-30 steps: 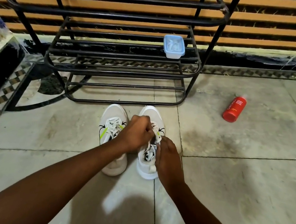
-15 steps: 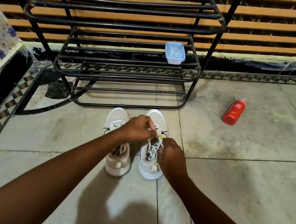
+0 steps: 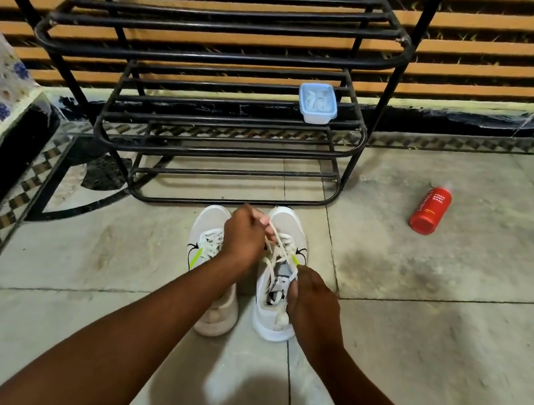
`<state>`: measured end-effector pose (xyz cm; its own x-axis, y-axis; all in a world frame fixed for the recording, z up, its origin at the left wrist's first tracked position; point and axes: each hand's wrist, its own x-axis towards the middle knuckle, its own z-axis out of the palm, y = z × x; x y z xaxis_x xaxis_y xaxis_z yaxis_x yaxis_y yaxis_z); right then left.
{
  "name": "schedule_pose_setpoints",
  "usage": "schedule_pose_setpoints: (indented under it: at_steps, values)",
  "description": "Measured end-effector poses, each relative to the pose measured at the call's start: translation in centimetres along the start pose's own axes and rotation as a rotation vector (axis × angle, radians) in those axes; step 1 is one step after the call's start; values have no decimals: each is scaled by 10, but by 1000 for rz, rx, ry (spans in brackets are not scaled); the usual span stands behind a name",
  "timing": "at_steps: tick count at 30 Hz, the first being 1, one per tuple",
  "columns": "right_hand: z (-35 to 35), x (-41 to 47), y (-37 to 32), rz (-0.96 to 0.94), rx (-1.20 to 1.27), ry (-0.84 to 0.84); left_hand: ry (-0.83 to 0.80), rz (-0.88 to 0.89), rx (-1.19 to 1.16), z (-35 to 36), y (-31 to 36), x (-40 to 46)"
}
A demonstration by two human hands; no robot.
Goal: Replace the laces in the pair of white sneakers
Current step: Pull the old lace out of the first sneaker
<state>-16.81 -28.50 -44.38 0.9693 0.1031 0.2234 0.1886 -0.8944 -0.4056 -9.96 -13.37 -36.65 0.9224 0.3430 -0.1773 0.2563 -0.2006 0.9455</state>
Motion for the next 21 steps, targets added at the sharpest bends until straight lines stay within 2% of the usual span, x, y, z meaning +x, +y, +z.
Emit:
schedule_pose_setpoints:
  at_steps: [2,5,7,9,11,16,19,21]
  values:
    - [-1,0,-1,25,7,1,-124,72,5,0,5,-5]
    - [-1,-2,1,77,22,-48,-369,304,381,-10,9,-5]
    - [-2,-4,2,83,34,-62,-471,452,722,-16,8,2]
    - [-4,-4,1,94,54,-71,-524,567,877,-19,8,5]
    - [-5,-3,-2,101,75,-75,-455,592,843,-18,5,0]
    - [-4,-5,-6,74,91,-76,-77,548,523,-13,3,-17]
    - [-4,-5,-6,63,60,-81,158,332,122,-21,16,2]
    - [-4,-4,-6,73,62,-72,140,159,-127,-24,22,8]
